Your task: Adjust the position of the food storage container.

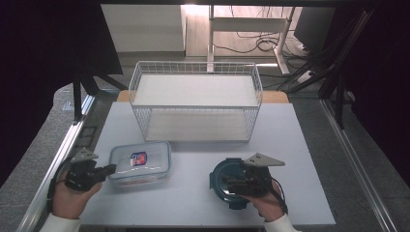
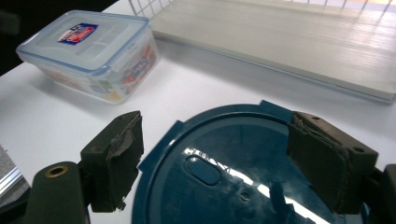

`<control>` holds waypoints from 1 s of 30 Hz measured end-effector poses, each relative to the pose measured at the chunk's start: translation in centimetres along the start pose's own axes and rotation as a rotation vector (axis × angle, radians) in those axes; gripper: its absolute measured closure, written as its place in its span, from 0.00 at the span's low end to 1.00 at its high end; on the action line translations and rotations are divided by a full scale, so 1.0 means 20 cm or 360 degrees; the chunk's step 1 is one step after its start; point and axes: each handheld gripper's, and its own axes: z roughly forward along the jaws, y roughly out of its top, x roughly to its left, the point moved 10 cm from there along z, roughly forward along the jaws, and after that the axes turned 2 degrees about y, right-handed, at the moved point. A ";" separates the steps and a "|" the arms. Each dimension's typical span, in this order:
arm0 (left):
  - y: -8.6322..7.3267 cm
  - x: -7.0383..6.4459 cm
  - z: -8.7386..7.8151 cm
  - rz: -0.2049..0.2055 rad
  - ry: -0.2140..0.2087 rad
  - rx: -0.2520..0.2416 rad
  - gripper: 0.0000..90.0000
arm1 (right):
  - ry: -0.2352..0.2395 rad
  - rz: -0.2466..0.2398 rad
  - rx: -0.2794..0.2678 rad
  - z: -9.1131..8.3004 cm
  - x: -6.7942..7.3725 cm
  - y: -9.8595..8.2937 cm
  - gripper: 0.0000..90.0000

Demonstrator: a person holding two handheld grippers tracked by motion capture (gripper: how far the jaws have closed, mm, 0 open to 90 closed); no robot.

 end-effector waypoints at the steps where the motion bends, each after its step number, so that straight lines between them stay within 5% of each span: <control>1: 0.00 0.07 0.02 -0.0044 0.0054 0.0019 1.00 | 0.0006 -0.0009 -0.0001 0.00 0.01 0.01 0.21; 7: -0.04 0.23 0.14 -0.0139 0.0169 0.0143 1.00 | 0.0018 -0.0028 -0.0006 0.00 0.04 0.01 0.21; 9: -0.06 0.25 0.19 -0.0153 0.0146 0.0191 1.00 | 0.0017 -0.0027 -0.0005 0.00 0.04 0.01 0.21; 15: -0.09 0.25 0.28 -0.0197 0.0055 0.0244 1.00 | 0.0014 -0.0025 -0.0003 0.00 0.04 0.01 0.21; 30: -0.06 0.26 0.35 -0.0224 0.0004 0.0241 1.00 | 0.0016 -0.0034 0.0011 0.01 0.04 0.01 0.21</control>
